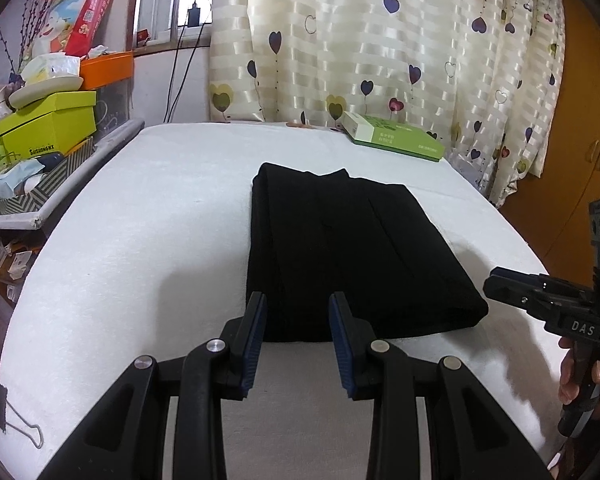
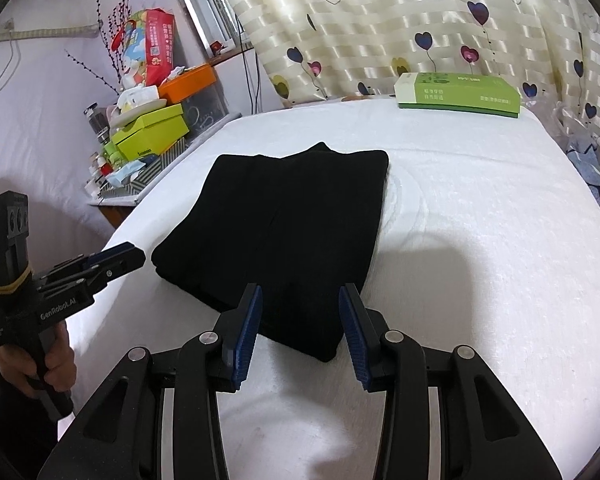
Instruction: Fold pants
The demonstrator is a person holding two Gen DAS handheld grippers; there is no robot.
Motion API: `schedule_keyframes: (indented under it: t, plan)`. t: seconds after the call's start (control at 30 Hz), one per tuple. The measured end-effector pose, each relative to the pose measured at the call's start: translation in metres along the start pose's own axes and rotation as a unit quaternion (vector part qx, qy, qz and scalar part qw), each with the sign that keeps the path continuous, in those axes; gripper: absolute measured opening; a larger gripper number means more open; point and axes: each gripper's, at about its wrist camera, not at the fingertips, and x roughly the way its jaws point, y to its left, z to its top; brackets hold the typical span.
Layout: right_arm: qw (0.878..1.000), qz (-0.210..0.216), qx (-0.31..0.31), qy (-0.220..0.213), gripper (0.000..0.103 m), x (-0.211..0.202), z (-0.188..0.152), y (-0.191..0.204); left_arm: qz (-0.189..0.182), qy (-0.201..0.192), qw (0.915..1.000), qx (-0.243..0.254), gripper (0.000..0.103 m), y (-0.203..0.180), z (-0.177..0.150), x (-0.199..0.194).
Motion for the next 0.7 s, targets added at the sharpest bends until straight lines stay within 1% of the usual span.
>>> schedule_keyframes:
  t: [0.17,0.3,0.7]
  plan:
    - [1.0,-0.003,-0.005,0.0,0.041,0.002,0.002,0.0,0.006,0.007,1.0,0.002,0.035,0.003,0.005,0.008]
    - [1.0,-0.015,-0.007,0.007,0.042,0.008,0.007,-0.003,0.011,0.02,0.9997,0.005,0.035,0.003,0.012,0.02]
    - [1.0,-0.021,-0.006,0.017,0.042,0.027,0.025,-0.019,0.008,0.023,0.9996,0.011,0.035,0.004,0.034,0.037]
